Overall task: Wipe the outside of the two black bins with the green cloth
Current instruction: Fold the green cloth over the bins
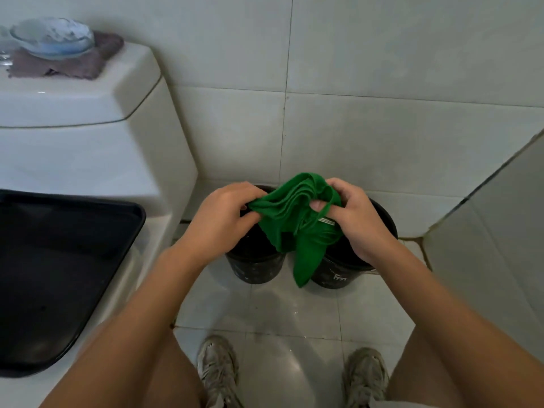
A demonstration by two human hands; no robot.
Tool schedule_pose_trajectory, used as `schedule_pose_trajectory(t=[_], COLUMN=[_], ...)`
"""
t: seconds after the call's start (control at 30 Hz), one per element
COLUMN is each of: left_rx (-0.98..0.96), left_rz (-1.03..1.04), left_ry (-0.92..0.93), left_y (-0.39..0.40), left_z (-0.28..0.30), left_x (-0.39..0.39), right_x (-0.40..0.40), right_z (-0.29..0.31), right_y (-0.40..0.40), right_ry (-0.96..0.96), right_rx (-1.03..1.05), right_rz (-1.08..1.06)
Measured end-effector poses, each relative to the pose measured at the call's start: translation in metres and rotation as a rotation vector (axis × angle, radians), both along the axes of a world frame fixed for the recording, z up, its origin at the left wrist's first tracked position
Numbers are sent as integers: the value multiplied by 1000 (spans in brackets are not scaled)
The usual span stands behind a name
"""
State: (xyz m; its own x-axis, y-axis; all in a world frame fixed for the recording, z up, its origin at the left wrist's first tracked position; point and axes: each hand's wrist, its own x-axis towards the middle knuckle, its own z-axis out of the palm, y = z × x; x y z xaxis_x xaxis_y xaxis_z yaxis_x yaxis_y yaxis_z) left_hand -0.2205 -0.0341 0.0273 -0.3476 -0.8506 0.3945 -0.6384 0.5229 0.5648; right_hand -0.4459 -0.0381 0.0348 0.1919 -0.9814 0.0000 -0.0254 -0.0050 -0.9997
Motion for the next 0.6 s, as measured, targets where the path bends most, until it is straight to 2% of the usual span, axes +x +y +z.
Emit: schedule_pose_trajectory(t=[0.13,0.23,0.33,0.47,0.5,0.53,0.6], left_rx=[126,232,256,248,237,232,228], left_rz=[48,81,119,152,144,132,118], left_ry=[287,388,390,302,286,267,229], left_y=[0,-2,-2,2,3,5,8], left_z=[9,12,11,8,7,8,8], left_x=[-5,-14,-19,-22,-23,-25,-29], right_x=[-1,3,5,10,13,17,25], right_z=[1,-1,-3,-6,-9,-12,-17], right_y=[0,4,8,14,16,19,25], right_ry=[163,315,351,134,130,183,405], right_rx=[63,100,119,112,82,37,-74], right_rz=[42,149,238,261,254,238,184])
